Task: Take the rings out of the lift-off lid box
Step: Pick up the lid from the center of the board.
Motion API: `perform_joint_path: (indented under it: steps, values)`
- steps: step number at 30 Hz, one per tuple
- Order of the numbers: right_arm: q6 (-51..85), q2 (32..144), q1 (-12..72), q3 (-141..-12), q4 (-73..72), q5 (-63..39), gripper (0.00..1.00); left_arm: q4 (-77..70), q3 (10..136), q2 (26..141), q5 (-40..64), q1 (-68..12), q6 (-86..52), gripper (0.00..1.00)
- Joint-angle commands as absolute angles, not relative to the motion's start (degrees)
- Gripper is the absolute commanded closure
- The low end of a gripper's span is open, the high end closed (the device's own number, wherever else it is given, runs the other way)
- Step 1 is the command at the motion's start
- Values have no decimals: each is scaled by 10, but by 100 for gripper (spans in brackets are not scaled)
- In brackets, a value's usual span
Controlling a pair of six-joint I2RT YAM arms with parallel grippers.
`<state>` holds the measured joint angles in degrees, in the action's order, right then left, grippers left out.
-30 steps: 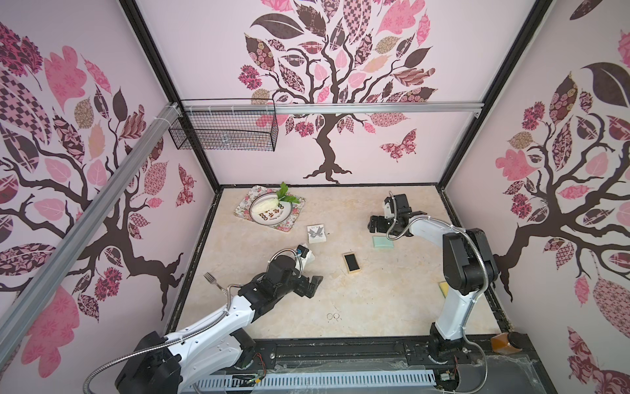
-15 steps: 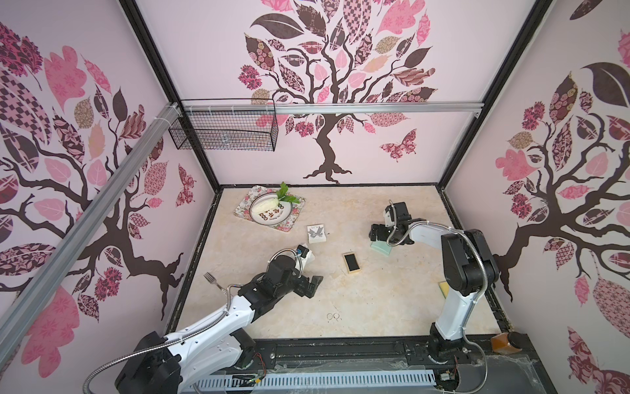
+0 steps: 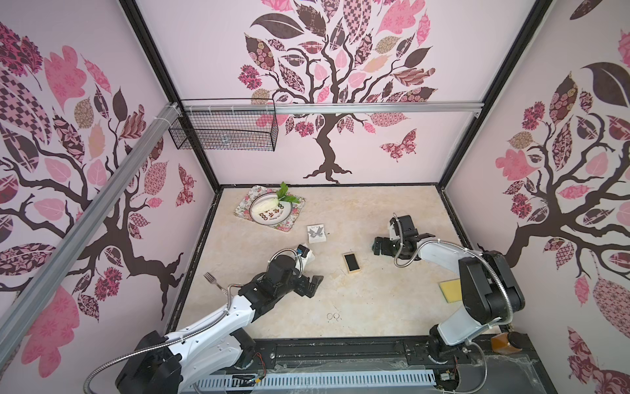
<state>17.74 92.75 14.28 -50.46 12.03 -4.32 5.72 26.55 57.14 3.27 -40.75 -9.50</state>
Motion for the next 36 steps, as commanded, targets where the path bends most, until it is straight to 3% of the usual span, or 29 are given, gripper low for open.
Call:
perform_joint_path:
  steps: [1, 7, 18, 25, 36]
  values:
    - [173, 925, 146, -534, 151, 13, 0, 44, 277, 570, 40, -404, -89, 2]
    - [135, 952, 146, -581, 169, 66, 0, 46, 271, 563, 36, -405, -89, 2]
    - [58, 1004, 147, -612, 151, -31, 3, 42, 271, 576, 37, -405, -85, 2]
    - [44, 1031, 148, -615, 148, -42, 4, 41, 266, 575, 36, -403, -83, 2]
    - [57, 1037, 184, -607, 158, 22, 22, 37, 265, 578, 36, -404, -80, 2]
